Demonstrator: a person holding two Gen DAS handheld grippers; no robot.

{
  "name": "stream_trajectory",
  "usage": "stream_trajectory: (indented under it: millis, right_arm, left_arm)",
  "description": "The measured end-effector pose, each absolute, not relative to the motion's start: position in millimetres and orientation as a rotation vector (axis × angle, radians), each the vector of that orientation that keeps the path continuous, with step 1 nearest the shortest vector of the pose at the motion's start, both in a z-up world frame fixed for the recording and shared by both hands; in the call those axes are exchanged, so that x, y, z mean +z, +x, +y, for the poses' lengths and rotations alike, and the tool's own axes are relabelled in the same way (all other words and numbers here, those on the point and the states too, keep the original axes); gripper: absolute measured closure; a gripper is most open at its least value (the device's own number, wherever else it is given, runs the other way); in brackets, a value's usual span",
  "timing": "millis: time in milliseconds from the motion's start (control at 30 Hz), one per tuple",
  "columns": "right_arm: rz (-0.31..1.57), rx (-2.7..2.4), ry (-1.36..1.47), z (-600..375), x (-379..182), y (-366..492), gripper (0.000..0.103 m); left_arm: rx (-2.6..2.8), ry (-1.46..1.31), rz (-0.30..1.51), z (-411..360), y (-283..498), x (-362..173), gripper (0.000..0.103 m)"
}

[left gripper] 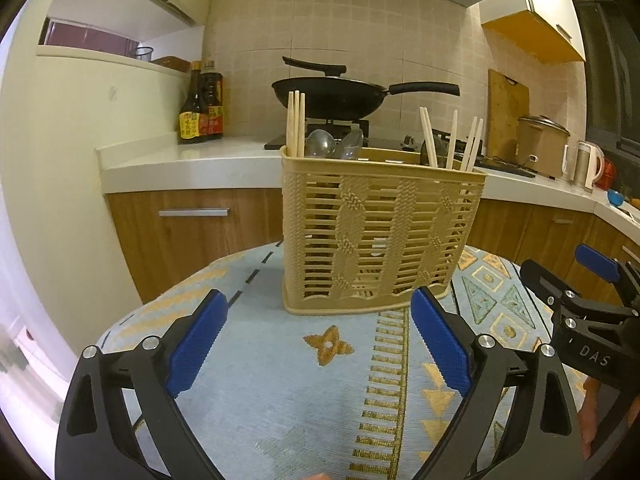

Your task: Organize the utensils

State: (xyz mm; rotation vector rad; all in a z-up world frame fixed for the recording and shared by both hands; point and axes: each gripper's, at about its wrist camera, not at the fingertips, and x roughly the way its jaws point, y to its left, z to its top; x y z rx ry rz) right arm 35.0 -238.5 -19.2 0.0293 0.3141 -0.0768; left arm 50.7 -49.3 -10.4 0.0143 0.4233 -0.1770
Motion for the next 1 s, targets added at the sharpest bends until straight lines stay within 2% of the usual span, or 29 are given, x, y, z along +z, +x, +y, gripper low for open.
stream_trajectory:
  millis: [1000]
  right_arm:
    - [0.328, -0.062, 0.016, -241, -21, 38, 0.008]
  left_arm:
    - [-0.172, 0.079, 0.408, -64, 48, -10, 0.008]
